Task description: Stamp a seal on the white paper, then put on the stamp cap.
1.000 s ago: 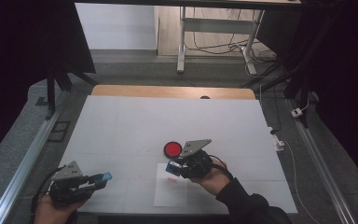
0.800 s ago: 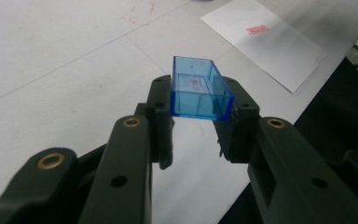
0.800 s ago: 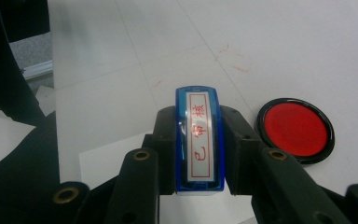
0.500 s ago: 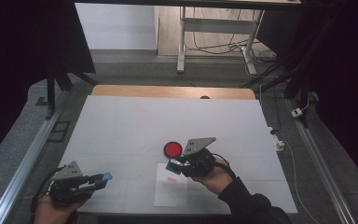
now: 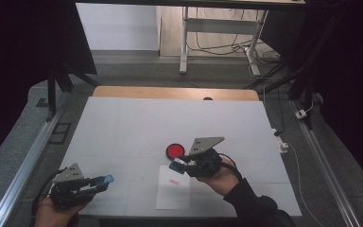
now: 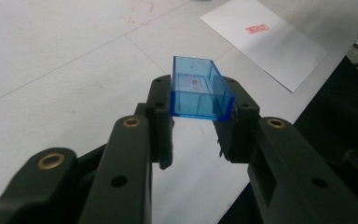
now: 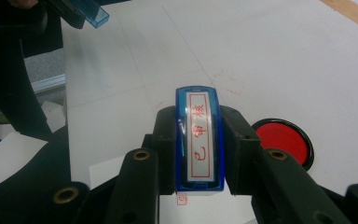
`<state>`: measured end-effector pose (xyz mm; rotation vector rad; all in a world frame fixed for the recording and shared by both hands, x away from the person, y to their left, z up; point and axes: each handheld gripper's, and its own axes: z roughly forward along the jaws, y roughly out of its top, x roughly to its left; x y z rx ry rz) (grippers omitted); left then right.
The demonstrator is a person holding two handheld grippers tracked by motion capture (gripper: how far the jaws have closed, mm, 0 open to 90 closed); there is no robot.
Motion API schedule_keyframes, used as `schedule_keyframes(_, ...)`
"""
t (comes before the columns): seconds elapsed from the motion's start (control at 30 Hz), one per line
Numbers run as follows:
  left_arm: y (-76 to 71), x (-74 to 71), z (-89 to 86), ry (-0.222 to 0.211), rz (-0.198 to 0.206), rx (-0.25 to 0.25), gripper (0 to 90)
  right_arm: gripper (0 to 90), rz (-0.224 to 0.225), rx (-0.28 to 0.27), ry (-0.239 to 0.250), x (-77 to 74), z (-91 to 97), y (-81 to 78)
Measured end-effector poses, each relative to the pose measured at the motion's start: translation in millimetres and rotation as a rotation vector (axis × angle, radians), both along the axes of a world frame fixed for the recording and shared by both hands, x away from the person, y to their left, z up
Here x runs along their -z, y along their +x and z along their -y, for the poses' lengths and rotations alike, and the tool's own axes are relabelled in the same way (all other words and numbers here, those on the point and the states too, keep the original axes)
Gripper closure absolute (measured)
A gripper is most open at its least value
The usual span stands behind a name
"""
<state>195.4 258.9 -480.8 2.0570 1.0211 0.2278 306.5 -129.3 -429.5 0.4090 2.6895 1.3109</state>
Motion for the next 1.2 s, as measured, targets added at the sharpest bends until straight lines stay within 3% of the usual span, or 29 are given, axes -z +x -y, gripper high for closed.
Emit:
schedule_keyframes(0.43, 0.7, -1.7, 1.7, -0.006, 0.006, 0.011, 68.5, 70.2, 0.002, 0.000, 0.004, -4.1, 0.8, 0.5)
schedule_keyframes(0.77, 7.5, -7.7, 11.4, -0.007, 0.025, 0.059, 68.5, 70.2, -0.008, -0.001, 0.025, -6.4, 1.7, 1.9)
schedule_keyframes(1.2, 20.8, -14.2, 30.1, -0.044, 0.044, 0.122, 68.5, 70.2, 0.001, -0.025, 0.035, -12.5, 4.8, 5.1)
